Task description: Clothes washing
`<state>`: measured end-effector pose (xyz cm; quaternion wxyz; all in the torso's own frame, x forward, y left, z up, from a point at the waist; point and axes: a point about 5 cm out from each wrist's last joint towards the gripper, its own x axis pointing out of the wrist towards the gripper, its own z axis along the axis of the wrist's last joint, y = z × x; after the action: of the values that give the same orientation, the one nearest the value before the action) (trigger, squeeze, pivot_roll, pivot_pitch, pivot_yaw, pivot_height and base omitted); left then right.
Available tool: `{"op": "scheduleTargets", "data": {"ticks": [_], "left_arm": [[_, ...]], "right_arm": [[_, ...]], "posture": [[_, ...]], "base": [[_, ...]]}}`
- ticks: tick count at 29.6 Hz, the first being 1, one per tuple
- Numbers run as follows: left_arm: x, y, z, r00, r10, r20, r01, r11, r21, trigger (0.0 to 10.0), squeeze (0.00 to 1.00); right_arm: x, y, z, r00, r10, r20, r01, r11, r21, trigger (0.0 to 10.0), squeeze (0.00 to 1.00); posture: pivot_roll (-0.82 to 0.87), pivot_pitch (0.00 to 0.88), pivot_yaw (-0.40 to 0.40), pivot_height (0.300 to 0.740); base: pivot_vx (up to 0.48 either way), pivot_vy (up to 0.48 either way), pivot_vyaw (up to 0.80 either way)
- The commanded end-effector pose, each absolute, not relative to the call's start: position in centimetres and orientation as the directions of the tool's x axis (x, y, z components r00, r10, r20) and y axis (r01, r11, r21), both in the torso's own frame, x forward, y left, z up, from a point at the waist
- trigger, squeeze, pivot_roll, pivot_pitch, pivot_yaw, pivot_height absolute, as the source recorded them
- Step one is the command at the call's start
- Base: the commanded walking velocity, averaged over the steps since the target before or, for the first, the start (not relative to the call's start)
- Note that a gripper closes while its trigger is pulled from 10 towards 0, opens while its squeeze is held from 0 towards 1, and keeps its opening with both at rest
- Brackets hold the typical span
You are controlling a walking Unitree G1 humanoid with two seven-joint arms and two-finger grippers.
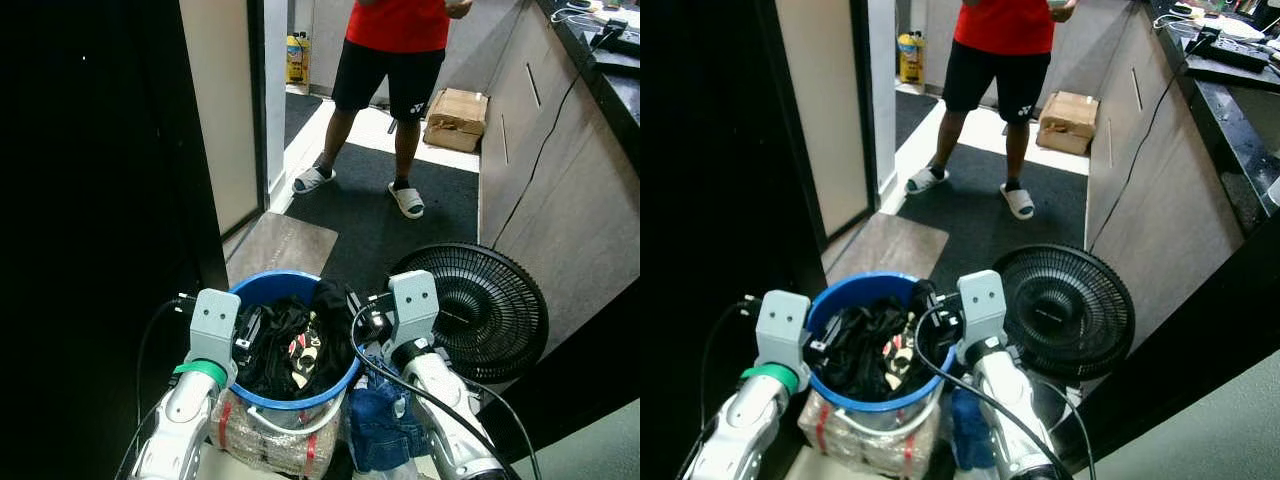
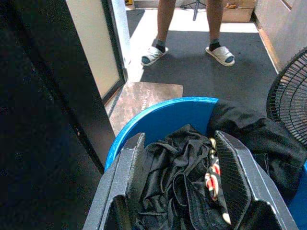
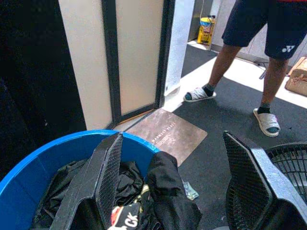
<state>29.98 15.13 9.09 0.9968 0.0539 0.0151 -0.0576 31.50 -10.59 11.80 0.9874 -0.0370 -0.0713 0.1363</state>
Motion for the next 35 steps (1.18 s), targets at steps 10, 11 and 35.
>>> {"op": "scheduleTargets", "data": {"ticks": [10,11,35], "left_arm": [[29.78,15.33,8.61,0.993,-0.111,-0.049,0.115,0.987,0.112,10.0,0.00],[29.78,15.33,8.61,0.993,-0.111,-0.049,0.115,0.987,0.112,10.0,0.00],[29.91,15.33,8.74,0.992,-0.114,-0.045,0.118,0.986,0.114,10.0,0.00]], "right_arm": [[31.63,-10.82,11.65,0.956,0.260,0.135,-0.251,0.965,-0.081,10.0,0.00],[31.63,-10.82,11.65,0.956,0.260,0.135,-0.251,0.965,-0.081,10.0,0.00],[31.73,-10.90,11.86,0.955,0.260,0.145,-0.251,0.965,-0.079,10.0,0.00]], "posture": [[0.03,0.096,-0.011,0.665],[0.03,0.096,-0.011,0.665],[0.03,0.105,-0.008,0.595]], "base": [[0.000,0.000,0.00],[0.000,0.000,0.00],[0.000,0.000,0.00]]}}
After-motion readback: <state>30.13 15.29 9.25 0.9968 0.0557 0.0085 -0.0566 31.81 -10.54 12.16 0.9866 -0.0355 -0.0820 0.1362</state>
